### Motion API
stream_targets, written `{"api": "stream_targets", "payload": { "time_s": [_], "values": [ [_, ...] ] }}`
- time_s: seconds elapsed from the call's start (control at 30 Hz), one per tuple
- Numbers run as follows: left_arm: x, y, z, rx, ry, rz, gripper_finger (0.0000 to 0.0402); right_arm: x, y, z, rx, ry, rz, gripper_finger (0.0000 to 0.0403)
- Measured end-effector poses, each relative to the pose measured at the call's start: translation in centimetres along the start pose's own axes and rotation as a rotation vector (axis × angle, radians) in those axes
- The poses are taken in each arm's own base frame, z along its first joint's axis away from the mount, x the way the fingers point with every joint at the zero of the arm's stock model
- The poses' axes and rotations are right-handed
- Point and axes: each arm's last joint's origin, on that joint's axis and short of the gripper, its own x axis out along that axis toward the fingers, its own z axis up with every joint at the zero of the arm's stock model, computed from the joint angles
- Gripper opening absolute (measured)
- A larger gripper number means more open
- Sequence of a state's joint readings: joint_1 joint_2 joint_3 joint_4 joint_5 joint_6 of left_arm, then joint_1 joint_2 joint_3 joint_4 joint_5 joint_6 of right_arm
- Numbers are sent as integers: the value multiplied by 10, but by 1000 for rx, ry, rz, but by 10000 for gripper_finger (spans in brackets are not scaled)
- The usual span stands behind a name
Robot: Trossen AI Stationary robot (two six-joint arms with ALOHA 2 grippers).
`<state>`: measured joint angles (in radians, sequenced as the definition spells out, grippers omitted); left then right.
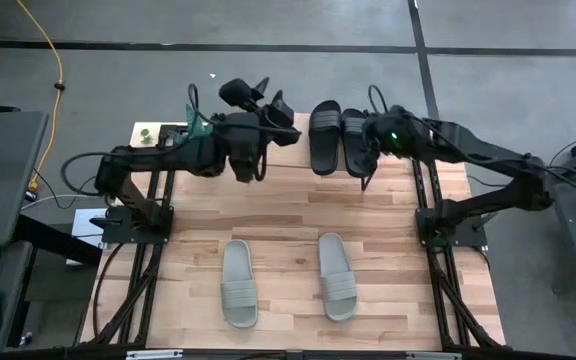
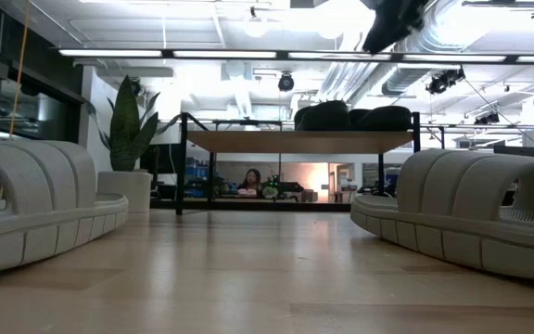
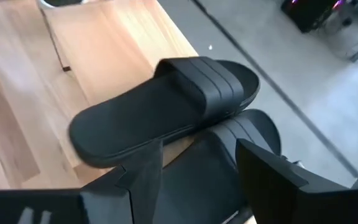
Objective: Pick and place slides into the shelf
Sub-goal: Put the black slide on the shelf
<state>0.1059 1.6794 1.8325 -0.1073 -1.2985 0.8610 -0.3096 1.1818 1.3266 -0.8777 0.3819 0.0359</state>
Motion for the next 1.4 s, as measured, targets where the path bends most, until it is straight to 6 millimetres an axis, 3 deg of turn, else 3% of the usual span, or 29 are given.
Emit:
{"api": "stream_targets", "payload": {
  "time_s": [0.17, 0.27, 0.37, 0.53, 0.77, 0.83, 1.4],
  "values": [
    [-4, 9, 1, -115, -99, -259, 188, 32, -17, 6, 19, 33, 31, 195],
    [4, 19, -4, -222, -98, -462, 188, 47, -23, 9, 29, 35, 73, 195],
    [13, 29, -8, -285, -66, -548, 188, 61, -25, 9, 26, 55, 92, 195],
    [18, 38, -15, -292, -8, -589, 188, 80, -22, 7, 8, 112, 94, 172],
    [18, 36, -19, -275, 21, -611, 188, 97, -16, 7, -11, 135, 150, 30],
    [18, 36, -19, -273, 21, -614, 188, 97, -15, 7, -12, 131, 162, 9],
    [18, 36, -19, -274, 20, -614, 188, 103, -12, 6, 5, 147, 227, 0]
  ]
}}
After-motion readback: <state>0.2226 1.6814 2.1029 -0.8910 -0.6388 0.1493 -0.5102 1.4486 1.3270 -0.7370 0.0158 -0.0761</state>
